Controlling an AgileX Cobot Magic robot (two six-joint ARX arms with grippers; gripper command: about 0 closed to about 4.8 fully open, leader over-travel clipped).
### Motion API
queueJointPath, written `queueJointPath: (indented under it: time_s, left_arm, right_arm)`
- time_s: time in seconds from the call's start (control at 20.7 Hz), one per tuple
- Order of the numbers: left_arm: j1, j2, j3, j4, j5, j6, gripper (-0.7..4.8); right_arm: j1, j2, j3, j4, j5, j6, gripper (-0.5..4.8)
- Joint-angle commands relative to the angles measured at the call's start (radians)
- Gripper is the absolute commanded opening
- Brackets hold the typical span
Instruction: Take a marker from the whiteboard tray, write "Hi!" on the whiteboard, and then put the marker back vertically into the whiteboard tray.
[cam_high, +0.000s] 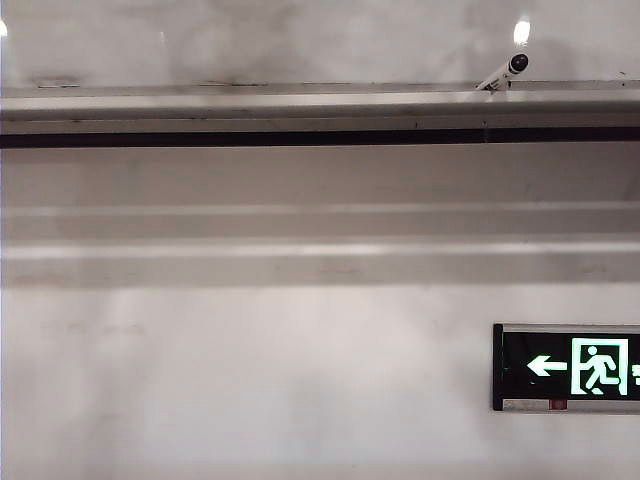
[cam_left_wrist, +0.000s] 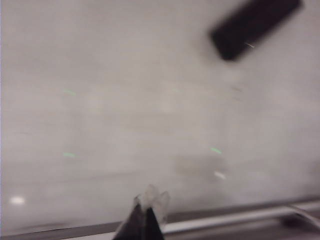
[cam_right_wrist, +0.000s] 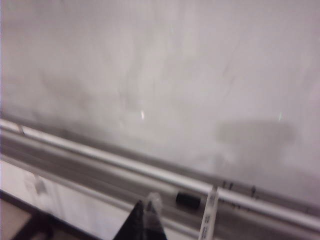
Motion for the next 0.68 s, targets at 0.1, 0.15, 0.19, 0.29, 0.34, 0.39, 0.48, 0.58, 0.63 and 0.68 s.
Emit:
queueJointPath:
  time_s: [0.1,0.15,0.19,0.29,0.34,0.39,0.48,0.58,0.63,0.68]
  left_arm:
    - [-0.147,0.039,0.023,-0.021,0.014,0.004,-0.06]
    - [-0.184,0.043,0.023,-0.042,-0.005,0.006,-0.06]
    - [-0.212,0.049,0.023,-0.058,-0.024,0.021,-0.06]
    - [-0.253,0.049,0.023,-0.077,-0.026,0.054,-0.06]
    - [-0.262,0.049,0.023,-0.070,-0.025,0.053,-0.06]
    - [-0.273,0.049,0.023,-0.061,-0.023,0.053,-0.05]
    - [-0.278,0.049,0.023,-0.048,-0.023,0.053,-0.05]
    - [-0.278,0.049,0.023,-0.037,-0.022,0.053,-0.06]
    - [-0.278,0.049,0.023,-0.027,-0.021,0.052,-0.06]
    - [-0.278,0.049,0.023,-0.013,-0.018,0.052,-0.06]
  right_arm:
    - [0.109,0.020,-0.108,0.267,0.228,-0.004,-0.05]
    - [0.115,0.020,-0.155,0.345,0.237,-0.004,-0.05]
    - [0.115,0.020,-0.206,0.403,0.238,-0.003,-0.05]
    - [0.114,0.026,-0.279,0.421,0.256,0.005,0.46]
    - [0.113,0.029,-0.305,0.422,0.278,0.005,1.98]
    - [0.110,0.035,-0.319,0.427,0.302,0.004,3.44]
    - [0.098,0.054,-0.331,0.453,0.301,-0.010,3.73]
    - [0.087,0.101,-0.330,0.510,0.301,-0.051,3.63]
    - [0.073,0.134,-0.330,0.549,0.301,-0.053,3.63]
    - [0.058,0.164,-0.330,0.584,0.297,-0.053,3.55]
